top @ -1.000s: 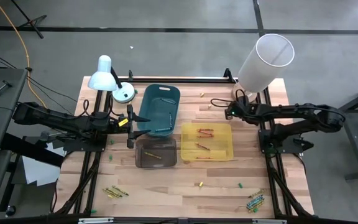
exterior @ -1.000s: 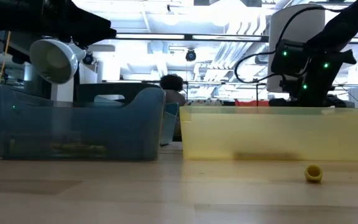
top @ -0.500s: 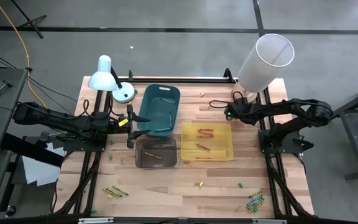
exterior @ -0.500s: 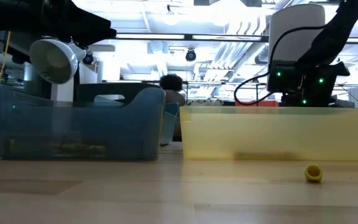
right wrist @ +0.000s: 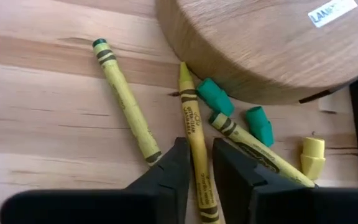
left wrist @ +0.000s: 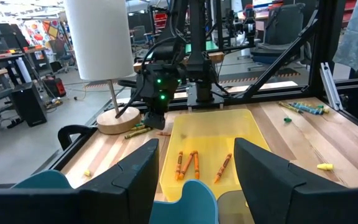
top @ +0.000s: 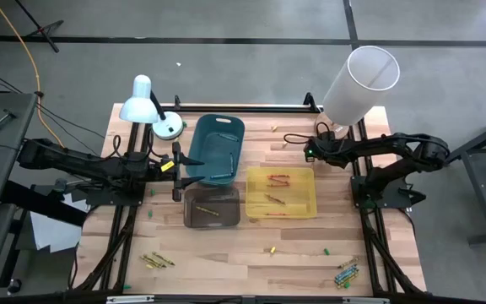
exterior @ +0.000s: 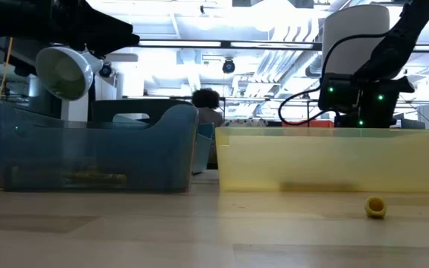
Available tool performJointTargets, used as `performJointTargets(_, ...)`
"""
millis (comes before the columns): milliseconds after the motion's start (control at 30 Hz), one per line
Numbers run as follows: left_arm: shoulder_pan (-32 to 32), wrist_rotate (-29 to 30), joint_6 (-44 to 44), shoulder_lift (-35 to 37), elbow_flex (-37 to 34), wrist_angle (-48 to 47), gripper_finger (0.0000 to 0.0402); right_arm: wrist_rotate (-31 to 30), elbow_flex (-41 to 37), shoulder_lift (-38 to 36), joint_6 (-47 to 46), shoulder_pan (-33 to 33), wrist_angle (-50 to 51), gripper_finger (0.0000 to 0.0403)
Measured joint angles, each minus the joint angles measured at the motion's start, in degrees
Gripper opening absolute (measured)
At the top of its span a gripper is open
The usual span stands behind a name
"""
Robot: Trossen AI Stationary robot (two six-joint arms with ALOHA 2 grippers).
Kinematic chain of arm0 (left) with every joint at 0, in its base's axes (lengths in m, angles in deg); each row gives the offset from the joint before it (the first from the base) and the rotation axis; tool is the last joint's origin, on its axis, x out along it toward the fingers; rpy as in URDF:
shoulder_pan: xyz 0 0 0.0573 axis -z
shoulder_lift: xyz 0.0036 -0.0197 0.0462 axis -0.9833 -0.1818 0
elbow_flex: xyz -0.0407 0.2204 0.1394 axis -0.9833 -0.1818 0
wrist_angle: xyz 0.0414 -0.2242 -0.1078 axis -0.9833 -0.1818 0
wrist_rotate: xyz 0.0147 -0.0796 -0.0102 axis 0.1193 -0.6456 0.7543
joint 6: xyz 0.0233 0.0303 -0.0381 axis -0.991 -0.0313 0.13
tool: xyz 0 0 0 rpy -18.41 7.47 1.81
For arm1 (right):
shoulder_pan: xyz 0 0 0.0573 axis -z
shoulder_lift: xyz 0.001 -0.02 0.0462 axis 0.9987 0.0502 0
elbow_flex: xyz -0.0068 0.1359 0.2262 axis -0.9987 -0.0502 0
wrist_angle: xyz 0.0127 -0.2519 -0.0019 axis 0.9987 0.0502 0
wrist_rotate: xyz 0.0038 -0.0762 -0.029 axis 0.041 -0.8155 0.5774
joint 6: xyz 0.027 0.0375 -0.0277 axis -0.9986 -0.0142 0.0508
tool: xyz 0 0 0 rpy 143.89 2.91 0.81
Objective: Sort crayons
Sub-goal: Put the light green crayon into the black bin
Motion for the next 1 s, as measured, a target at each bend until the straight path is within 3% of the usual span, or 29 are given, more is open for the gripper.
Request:
performJointTargets(200, 0.0, 0.0, 0.0, 0.0, 0.0, 0.0, 0.0195, 0.7, 0.0, 0.0, 2.1, 0.0, 0.7, 0.0008)
performJointTargets(500, 0.0, 0.0, 0.0, 0.0, 0.0, 0.0, 0.0195, 0.7, -0.2, -0.5, 3.8, -0.1, 1.7, 0.0003)
performJointTargets(733, 0.0, 0.0, 0.0, 0.0, 0.0, 0.0, 0.0195, 3.5, -0.5, -6.6, 5.9, -1.4, 2.1, 0.0001)
performJointTargets(1000, 0.0, 0.0, 0.0, 0.0, 0.0, 0.0, 0.0195, -3.4, -0.4, -14.1, 7.3, -6.6, 0.4, 0.0000)
